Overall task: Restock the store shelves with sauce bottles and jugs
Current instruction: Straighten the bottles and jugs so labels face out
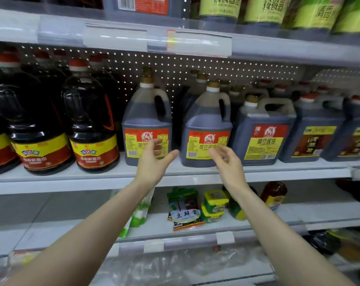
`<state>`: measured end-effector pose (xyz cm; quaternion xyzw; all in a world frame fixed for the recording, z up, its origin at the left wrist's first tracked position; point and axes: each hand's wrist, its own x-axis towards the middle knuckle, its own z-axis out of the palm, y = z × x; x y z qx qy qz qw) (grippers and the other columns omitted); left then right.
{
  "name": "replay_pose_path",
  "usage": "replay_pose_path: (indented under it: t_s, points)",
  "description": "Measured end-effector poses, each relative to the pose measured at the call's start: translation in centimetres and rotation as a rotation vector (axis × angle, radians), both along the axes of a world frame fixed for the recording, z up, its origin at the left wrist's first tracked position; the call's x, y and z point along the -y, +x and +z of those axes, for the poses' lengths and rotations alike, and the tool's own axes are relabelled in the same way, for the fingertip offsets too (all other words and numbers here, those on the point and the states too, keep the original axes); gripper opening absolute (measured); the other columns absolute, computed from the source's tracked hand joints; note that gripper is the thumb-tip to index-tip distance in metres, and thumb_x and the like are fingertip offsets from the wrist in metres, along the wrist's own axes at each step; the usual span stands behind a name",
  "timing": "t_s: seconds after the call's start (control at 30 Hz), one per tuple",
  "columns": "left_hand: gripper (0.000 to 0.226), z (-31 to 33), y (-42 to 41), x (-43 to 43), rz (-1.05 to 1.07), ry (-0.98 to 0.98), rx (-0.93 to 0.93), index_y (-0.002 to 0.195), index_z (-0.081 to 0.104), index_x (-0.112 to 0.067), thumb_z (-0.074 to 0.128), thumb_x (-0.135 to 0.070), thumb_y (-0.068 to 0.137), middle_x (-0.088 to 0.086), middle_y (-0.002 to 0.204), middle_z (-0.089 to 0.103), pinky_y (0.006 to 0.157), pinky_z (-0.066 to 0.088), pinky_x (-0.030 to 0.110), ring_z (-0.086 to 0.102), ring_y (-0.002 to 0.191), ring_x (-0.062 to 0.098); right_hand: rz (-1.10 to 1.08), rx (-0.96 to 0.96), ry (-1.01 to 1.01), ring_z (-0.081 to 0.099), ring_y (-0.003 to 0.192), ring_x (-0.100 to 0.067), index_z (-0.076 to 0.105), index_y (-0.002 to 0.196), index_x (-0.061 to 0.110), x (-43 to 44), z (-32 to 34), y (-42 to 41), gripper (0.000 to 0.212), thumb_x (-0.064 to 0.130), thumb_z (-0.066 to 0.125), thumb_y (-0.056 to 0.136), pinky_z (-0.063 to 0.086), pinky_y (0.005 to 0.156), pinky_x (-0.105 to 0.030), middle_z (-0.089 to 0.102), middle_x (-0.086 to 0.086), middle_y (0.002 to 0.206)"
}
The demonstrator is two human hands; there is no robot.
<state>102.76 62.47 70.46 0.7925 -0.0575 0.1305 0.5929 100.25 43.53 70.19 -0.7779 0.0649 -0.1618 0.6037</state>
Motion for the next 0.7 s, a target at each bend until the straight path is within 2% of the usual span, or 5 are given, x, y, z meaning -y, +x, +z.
replay_pose_path:
  t_s: [0.13, 0.27, 0.37, 0.5, 0.7]
  points:
    - [0.065, -1.0, 0.7, 2.8, -0.048, -0.021, -0.046, 0.137, 0.042, -0.013, 0.072, -0.035, 0.083, 0.002, 0.128, 0.053, 0.097, 0.044, 0.032, 0.051, 0.115, 0.017, -0.002, -0.008, 0.016, 0.048, 0.116, -0.008, 0.043, 0.139, 0.016, 2.3, -0.5, 0.7, 0.054, 0.036, 0.06, 0.092, 0.036, 0.092, -0.022, 0.051, 0.011, 0.121]
    - [0.073, -2.4, 2.0, 5.3, -0.05, -0.048, -0.079, 0.141, 0.037, -0.016, 0.073, -0.038, 0.081, 0.004, 0.137, 0.049, 0.105, 0.041, 0.039, 0.048, 0.124, 0.019, 0.057, -0.012, 0.023, 0.045, 0.122, -0.006, 0.037, 0.143, 0.014, 4.0, -1.2, 2.1, 0.06, 0.036, 0.06, 0.092, 0.036, 0.1, -0.024, 0.048, 0.01, 0.129]
    - [0.082, -3.2, 2.9, 6.9, -0.059, -0.102, -0.096, 0.147, 0.029, -0.016, 0.073, -0.037, 0.081, 0.003, 0.144, 0.045, 0.11, 0.037, 0.04, 0.043, 0.132, 0.017, 0.102, -0.015, 0.002, 0.044, 0.132, -0.011, 0.032, 0.148, 0.018, 4.8, -1.9, 3.4, 0.082, 0.055, 0.063, 0.082, 0.034, 0.113, -0.038, 0.047, 0.006, 0.144]
    - [0.098, -3.7, 4.2, 8.0, -0.053, -0.147, -0.102, 0.149, 0.028, -0.016, 0.075, -0.05, 0.07, -0.002, 0.142, 0.05, 0.112, 0.036, 0.039, 0.045, 0.131, 0.013, 0.16, -0.015, -0.029, 0.045, 0.131, -0.01, 0.032, 0.148, 0.028, 6.0, -3.2, 5.9, 0.102, 0.081, 0.057, 0.065, 0.036, 0.111, -0.043, 0.051, 0.012, 0.141]
    - [0.062, -4.4, 5.3, 9.0, -0.052, -0.115, -0.06, 0.139, 0.045, -0.02, 0.071, -0.032, 0.083, -0.011, 0.12, 0.065, 0.102, 0.046, 0.031, 0.06, 0.11, 0.001, 0.226, -0.014, -0.028, 0.047, 0.129, -0.008, 0.03, 0.149, 0.026, 6.8, -4.3, 7.8, 0.075, 0.059, 0.055, 0.087, 0.037, 0.111, -0.037, 0.051, 0.011, 0.14]
